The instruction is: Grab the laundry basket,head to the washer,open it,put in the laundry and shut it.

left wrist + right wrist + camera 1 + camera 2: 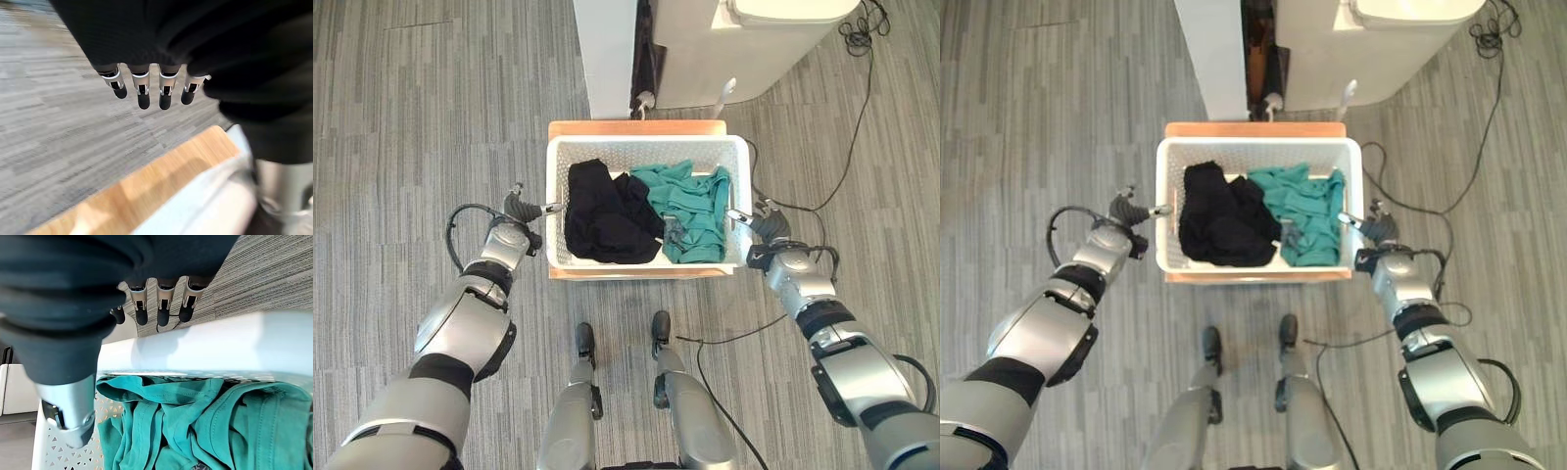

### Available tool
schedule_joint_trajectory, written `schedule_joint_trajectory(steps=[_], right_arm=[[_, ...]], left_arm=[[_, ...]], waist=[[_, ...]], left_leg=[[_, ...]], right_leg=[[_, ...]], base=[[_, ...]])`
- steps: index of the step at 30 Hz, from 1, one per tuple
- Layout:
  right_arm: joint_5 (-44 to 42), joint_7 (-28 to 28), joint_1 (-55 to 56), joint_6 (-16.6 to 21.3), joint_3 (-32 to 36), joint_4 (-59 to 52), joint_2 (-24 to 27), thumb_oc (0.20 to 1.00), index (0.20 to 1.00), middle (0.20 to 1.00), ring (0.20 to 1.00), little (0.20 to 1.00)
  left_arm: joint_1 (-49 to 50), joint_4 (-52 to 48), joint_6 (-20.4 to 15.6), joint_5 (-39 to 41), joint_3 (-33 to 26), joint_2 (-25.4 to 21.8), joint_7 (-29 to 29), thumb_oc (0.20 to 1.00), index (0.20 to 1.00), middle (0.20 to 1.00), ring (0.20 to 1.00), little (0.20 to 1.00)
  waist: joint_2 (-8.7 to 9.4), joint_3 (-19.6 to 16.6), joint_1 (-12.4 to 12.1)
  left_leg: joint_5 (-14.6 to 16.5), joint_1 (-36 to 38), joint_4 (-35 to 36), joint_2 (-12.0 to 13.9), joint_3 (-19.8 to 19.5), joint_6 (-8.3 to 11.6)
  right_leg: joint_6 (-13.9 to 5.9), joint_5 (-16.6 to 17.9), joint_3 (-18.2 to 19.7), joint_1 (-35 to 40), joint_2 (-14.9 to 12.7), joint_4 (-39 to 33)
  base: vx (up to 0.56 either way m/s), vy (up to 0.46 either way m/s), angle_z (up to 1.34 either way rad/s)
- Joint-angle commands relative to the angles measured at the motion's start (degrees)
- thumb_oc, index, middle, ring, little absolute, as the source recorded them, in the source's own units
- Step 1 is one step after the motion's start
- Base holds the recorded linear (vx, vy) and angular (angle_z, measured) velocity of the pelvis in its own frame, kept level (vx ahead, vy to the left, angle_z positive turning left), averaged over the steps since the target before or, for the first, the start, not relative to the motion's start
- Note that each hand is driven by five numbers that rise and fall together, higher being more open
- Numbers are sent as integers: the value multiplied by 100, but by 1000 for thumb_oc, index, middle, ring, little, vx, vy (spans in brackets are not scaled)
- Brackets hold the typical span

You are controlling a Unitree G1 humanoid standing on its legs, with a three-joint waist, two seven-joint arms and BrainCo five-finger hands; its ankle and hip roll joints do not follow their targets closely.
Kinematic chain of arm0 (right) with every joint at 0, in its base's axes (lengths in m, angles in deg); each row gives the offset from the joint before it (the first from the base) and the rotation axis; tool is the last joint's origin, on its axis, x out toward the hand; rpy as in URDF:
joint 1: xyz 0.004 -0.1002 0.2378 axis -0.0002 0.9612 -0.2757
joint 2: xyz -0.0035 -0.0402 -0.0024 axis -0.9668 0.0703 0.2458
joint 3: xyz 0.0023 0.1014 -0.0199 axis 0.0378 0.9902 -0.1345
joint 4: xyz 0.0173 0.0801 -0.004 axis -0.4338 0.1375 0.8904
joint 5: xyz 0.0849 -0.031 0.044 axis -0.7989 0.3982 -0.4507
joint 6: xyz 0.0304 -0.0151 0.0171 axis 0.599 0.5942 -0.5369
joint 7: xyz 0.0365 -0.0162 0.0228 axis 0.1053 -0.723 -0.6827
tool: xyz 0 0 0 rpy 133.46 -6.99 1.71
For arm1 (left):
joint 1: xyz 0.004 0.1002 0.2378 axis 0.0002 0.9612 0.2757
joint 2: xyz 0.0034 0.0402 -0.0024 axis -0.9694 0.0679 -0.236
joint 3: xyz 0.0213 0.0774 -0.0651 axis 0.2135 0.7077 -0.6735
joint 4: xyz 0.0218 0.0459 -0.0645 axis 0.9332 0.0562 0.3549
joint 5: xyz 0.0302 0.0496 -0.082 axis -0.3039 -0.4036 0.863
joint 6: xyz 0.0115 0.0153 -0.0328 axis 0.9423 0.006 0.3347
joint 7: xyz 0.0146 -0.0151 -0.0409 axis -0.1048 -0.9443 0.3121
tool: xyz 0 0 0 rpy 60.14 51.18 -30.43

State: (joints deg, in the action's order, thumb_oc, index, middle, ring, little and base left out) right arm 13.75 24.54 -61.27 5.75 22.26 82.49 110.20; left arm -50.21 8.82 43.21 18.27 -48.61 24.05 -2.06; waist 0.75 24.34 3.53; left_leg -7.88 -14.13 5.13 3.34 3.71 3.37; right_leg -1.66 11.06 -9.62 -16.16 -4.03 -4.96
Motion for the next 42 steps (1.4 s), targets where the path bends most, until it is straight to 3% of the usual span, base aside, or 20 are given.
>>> schedule_joint_trajectory(steps=[1,9,23,24,26,27,28,29,30,31,35,36,37,38,42], right_arm=[[-141,-1,-298,162,-129,351,94,1000,1000,1000,1000,1000],[85,184,-1068,-118,-633,1229,-64,1000,1000,1000,1000,1000],[906,379,-1858,-454,-1444,1483,-523,1000,1000,1000,1000,1000],[906,379,-1860,-453,-1445,1484,-524,1000,1000,1000,1000,1000],[1006,402,-1926,-493,-1513,1519,-531,1000,1000,1000,1000,1000],[1027,411,-1945,-501,-1532,1518,-527,1000,1000,1000,1000,1000],[1027,414,-1979,-504,-1541,1521,-530,1000,1000,1000,1000,1000],[1027,414,-1979,-504,-1541,1521,-530,925,925,925,925,925],[1111,396,-2050,-520,-1575,1575,-508,536,536,536,536,536],[1174,384,-2089,-529,-1599,1588,-511,222,222,222,222,222],[1260,403,-2122,-556,-1636,1691,-506,200,200,200,200,200],[1422,408,-2125,-556,-1693,1658,-496,360,360,360,360,360],[1463,395,-2109,-551,-1708,1608,-499,395,395,395,395,395],[1495,381,-2108,-544,-1710,1558,-480,200,200,200,200,200],[1570,296,-1943,-493,-1670,1182,-333,200,200,200,200,200]], left_arm=[[-727,535,-139,-100,138,232,62,1000,1000,1000,1000,1000],[-999,618,-115,-41,376,384,-1,1000,1000,1000,1000,1000],[-829,926,48,170,198,117,-259,1000,1000,1000,1000,1000],[-830,926,48,170,198,116,-260,940,940,940,940,940],[-821,909,62,250,177,134,-317,357,357,357,357,357],[-825,922,68,243,187,121,-339,200,200,200,200,200],[-834,944,69,203,226,112,-358,200,200,200,200,200],[-834,944,69,203,227,112,-358,200,200,200,200,200],[-861,933,77,92,329,77,-380,200,200,200,200,200],[-856,915,74,9,396,65,-405,200,200,200,200,200],[-786,899,72,-141,525,65,-467,200,200,200,200,200],[-716,913,77,-193,546,64,-481,200,200,200,200,200],[-700,897,73,-207,552,57,-468,200,200,200,200,200],[-672,873,65,-219,555,49,-467,200,200,200,200,200],[-493,664,3,-340,590,4,-389,200,200,200,200,200]], waist=[[-113,-185,-64],[-143,-157,-81],[99,32,-55],[99,31,-53],[128,70,-39],[147,87,-29],[167,107,-19],[167,107,-19],[193,126,0],[204,136,7],[209,146,2],[207,148,8],[207,149,5],[204,147,8],[174,108,8]], left_leg=[[417,-207,-342,43,5,-6],[399,-254,-366,26,17,-9],[294,-533,-417,77,9,2],[293,-535,-416,76,8,2],[268,-573,-400,83,10,6],[256,-589,-392,92,8,8],[246,-607,-387,99,6,9],[246,-607,-387,99,6,9],[226,-633,-364,105,6,14],[218,-639,-347,110,5,16],[209,-641,-330,113,9,14],[206,-621,-305,116,14,12],[205,-611,-301,119,14,14],[204,-600,-290,120,16,16],[191,-513,-199,115,15,17]], right_leg=[[-577,-465,105,-378,-512,707],[-567,-447,119,-423,-504,721],[-520,-366,159,-685,-408,728],[-520,-367,158,-686,-408,728],[-515,-361,151,-726,-390,731],[-513,-358,148,-751,-381,735],[-512,-351,153,-772,-373,734],[-512,-351,153,-773,-373,735],[-515,-332,148,-799,-362,720],[-517,-322,155,-816,-354,713],[-518,-308,162,-834,-344,703],[-517,-305,175,-831,-339,696],[-516,-303,180,-824,-336,692],[-516,-308,182,-822,-333,689],[-529,-308,190,-759,-328,652]], base=[[0,0,0],[0,0,0],[0,0,0],[0,0,0],[0,0,0],[0,0,0],[0,0,0],[0,0,0],[0,0,0],[0,0,0],[-1,3,-1],[0,0,0],[0,0,0],[0,0,0],[0,0,0]])
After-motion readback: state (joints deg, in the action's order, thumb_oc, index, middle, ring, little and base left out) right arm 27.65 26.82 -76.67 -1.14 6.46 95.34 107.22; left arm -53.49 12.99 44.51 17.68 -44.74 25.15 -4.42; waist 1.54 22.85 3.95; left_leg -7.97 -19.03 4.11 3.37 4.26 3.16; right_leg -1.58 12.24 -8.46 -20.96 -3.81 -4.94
